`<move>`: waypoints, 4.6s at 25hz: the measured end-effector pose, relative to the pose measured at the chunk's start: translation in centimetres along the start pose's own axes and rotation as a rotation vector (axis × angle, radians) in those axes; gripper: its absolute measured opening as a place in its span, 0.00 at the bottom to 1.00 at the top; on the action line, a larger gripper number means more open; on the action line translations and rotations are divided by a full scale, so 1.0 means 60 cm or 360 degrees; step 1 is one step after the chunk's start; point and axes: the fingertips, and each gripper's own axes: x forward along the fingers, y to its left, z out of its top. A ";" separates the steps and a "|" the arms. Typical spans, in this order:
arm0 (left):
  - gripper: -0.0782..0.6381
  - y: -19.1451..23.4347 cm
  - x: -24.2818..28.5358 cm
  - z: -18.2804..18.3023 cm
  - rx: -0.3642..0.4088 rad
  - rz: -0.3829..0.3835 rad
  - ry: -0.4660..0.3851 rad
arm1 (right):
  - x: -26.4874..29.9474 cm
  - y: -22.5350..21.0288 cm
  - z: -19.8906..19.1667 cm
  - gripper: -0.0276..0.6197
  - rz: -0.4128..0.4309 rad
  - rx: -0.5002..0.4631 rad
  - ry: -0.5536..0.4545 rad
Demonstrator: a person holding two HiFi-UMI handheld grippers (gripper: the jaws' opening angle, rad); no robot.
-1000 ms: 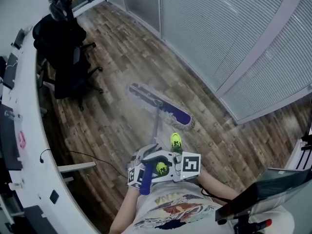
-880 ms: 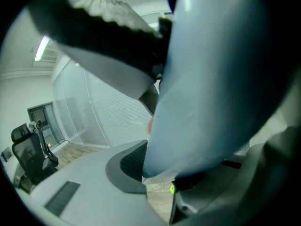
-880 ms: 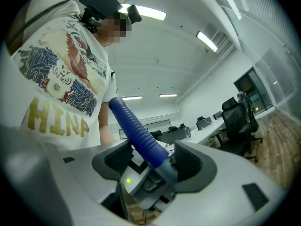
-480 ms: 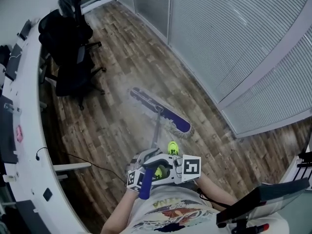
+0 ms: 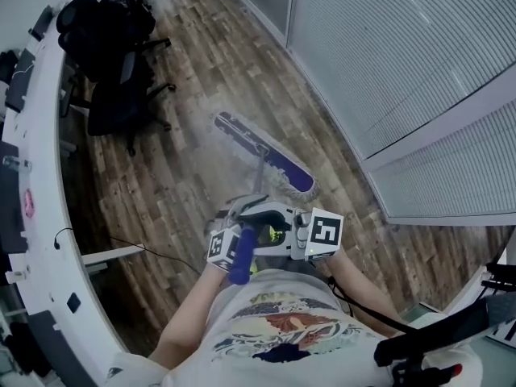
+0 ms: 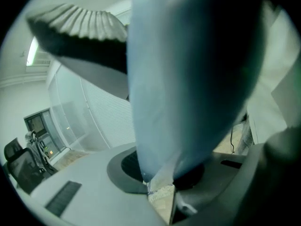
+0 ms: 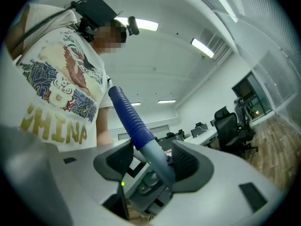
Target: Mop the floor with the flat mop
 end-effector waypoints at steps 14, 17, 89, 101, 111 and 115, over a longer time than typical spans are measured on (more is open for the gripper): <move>0.19 0.014 0.175 0.114 0.0198 -0.0347 -0.0065 | -0.162 -0.104 0.107 0.37 -0.0180 -0.0268 0.0027; 0.19 -0.001 0.169 0.120 0.0205 -0.0392 -0.0087 | -0.168 -0.093 0.098 0.37 -0.0195 -0.0267 0.0072; 0.24 0.507 0.426 -0.031 0.0219 -0.0335 -0.0126 | -0.084 -0.662 0.123 0.43 -0.0159 -0.0045 0.0182; 0.24 0.693 0.483 -0.038 0.0177 -0.0335 -0.0130 | -0.043 -0.847 0.175 0.43 -0.0224 -0.0061 0.0138; 0.25 0.573 0.421 -0.053 0.0140 -0.0253 -0.0061 | -0.047 -0.712 0.119 0.45 -0.0182 -0.0016 0.0149; 0.25 0.483 0.381 -0.047 0.0086 -0.0181 -0.0044 | -0.059 -0.609 0.094 0.45 -0.0101 0.0000 0.0163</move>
